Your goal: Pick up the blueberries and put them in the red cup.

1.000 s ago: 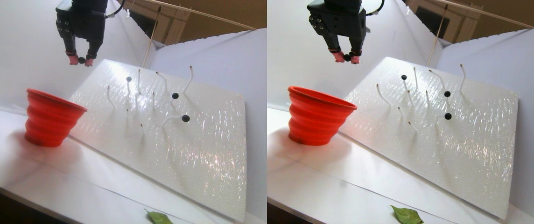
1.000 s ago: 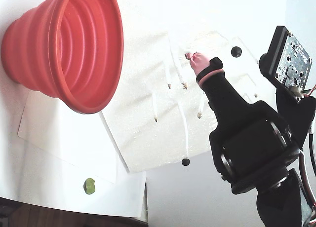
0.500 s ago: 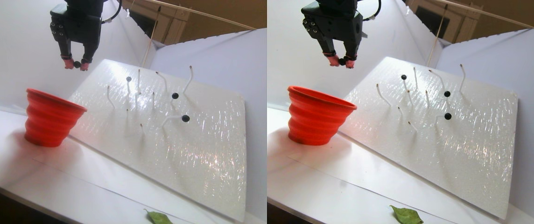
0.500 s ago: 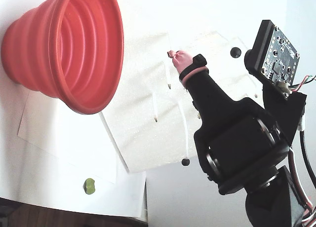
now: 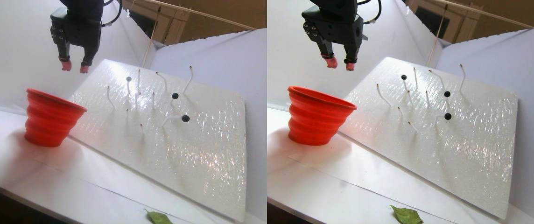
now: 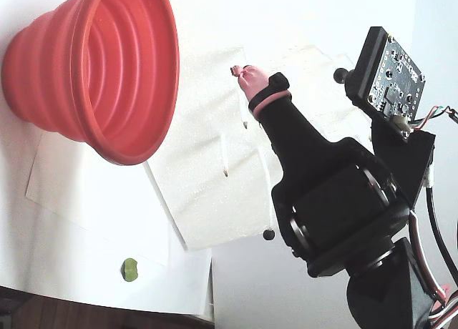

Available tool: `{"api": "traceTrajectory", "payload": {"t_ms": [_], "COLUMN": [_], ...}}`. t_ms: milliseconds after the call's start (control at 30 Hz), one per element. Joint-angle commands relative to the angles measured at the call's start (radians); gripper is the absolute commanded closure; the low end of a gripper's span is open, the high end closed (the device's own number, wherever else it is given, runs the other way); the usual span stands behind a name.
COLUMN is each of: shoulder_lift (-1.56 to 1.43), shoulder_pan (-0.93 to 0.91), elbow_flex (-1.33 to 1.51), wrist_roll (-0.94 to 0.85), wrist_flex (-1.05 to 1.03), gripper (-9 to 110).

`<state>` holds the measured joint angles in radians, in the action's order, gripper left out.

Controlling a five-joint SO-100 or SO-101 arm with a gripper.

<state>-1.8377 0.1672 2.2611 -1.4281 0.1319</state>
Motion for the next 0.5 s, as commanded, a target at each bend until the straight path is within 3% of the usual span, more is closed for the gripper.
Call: {"api": "traceTrajectory", "payload": {"t_ms": [0, 467], "shoulder_lift": [-0.043, -0.114], "shoulder_pan": [-0.034, -0.084], "elbow_flex": [-0.018, 0.006], "wrist_roll": [-0.009, -0.06], "wrist_flex": [0.025, 0.003], "gripper": [84, 85]}}
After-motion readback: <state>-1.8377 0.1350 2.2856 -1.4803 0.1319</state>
